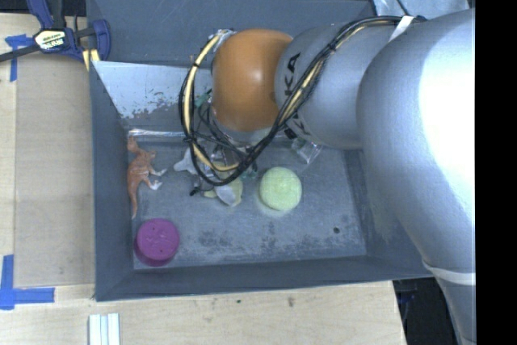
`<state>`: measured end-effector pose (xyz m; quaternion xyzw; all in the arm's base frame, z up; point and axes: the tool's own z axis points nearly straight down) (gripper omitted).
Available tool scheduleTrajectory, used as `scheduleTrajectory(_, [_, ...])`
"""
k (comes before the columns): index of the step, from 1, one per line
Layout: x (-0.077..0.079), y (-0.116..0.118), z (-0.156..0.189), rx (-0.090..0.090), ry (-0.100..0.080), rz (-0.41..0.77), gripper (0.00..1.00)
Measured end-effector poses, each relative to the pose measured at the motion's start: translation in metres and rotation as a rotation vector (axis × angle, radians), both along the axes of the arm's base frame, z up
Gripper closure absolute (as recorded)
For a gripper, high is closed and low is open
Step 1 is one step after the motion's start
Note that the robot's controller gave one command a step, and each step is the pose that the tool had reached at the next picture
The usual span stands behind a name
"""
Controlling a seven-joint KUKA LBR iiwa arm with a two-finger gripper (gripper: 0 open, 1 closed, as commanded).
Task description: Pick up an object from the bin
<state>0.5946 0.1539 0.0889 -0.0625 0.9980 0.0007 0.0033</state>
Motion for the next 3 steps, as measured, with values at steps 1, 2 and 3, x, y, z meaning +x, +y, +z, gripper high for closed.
scheduleTrajectory(1, [-0.002,0.0,0.006,-0.002,0.007,0.0,1.0])
scheduleTrajectory(2, [-0.002,-0.001,0.026,-0.003,0.011,0.0,1.0])
scheduleTrajectory(3, [0.001,0.0,0.041,0.0,-0.001,0.0,1.0])
